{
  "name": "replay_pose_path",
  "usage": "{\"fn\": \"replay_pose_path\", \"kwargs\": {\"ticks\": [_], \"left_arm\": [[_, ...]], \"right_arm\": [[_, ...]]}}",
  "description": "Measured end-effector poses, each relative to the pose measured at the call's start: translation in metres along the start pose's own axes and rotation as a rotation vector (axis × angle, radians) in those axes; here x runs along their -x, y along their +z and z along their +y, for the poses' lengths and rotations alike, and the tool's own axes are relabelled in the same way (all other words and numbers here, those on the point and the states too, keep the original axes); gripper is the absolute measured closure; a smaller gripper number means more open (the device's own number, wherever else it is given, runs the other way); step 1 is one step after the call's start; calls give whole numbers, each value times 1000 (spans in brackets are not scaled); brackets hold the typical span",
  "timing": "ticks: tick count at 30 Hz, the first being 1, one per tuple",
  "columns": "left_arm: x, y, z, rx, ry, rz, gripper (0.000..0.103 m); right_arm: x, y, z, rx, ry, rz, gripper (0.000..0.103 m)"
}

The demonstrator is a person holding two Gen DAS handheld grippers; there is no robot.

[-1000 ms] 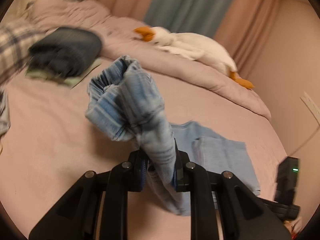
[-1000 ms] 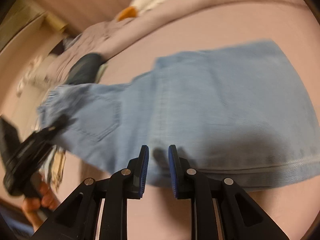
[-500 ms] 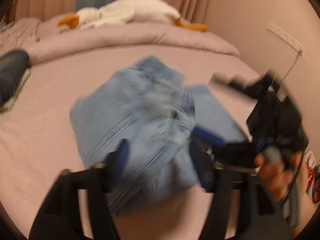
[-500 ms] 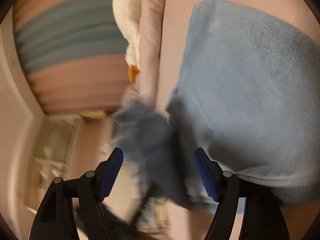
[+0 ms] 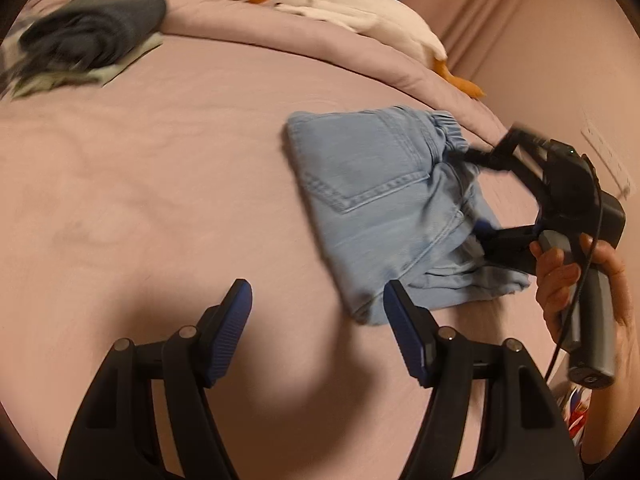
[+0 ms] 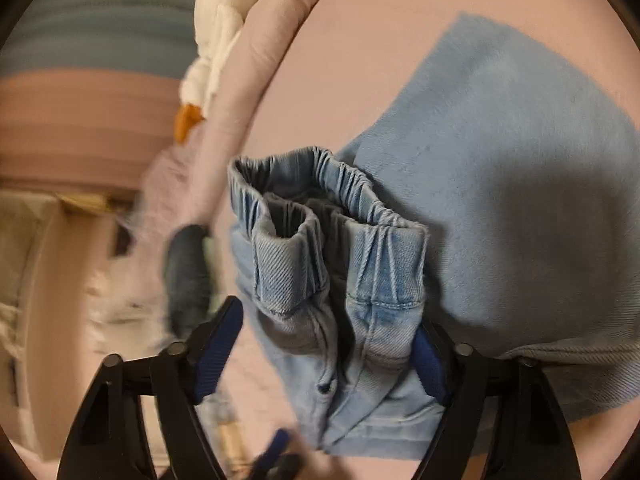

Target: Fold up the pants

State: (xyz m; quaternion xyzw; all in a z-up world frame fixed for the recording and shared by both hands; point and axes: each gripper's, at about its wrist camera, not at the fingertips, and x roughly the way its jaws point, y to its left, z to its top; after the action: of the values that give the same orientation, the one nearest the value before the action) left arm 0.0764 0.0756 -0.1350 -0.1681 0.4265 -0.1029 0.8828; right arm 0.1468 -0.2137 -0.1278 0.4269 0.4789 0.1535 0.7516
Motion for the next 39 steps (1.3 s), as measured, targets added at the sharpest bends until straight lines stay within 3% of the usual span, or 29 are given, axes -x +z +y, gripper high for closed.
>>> {"fn": "replay_pose_path", "kwargs": {"ticks": [3, 7, 11, 15, 18, 21, 23, 27, 30, 31, 34, 37, 39], "left_arm": [[9, -8, 6, 44, -18, -3, 35], [15, -16, 7, 70, -34, 4, 35], [19, -21, 8, 59, -31, 11, 35], [13, -21, 7, 52, -32, 27, 35], [7, -18, 2, 51, -36, 36, 35], [2, -14, -3, 58, -40, 48, 35], [0, -11, -8, 46, -33, 57, 35], [-8, -4, -13, 28, -14, 68, 35], [-16, 5, -19, 24, -21, 70, 35], [-19, 9, -23, 18, -24, 69, 35], [-29, 26, -43, -26, -31, 55, 35], [-38, 43, -71, -94, -33, 25, 35], [-48, 52, -92, -151, -25, 15, 35]], "right_arm": [[3, -4, 10, 98, -71, -45, 75], [31, -8, 23, 234, -54, -113, 81], [63, 3, 33, 288, 6, -244, 81], [99, 12, 10, 255, -34, -344, 81], [85, 18, -32, 139, -78, -287, 81], [58, 16, -76, 104, -212, -241, 79], [54, 15, -96, 62, -129, -256, 77], [66, 30, -100, 41, -41, -170, 66], [79, 29, -81, 118, -74, -215, 47], [89, 29, -76, 161, -109, -254, 45], [102, 27, -55, 300, -187, -326, 44], [89, 29, -26, 495, -251, -332, 45], [81, 30, -6, 604, -290, -354, 53]]}}
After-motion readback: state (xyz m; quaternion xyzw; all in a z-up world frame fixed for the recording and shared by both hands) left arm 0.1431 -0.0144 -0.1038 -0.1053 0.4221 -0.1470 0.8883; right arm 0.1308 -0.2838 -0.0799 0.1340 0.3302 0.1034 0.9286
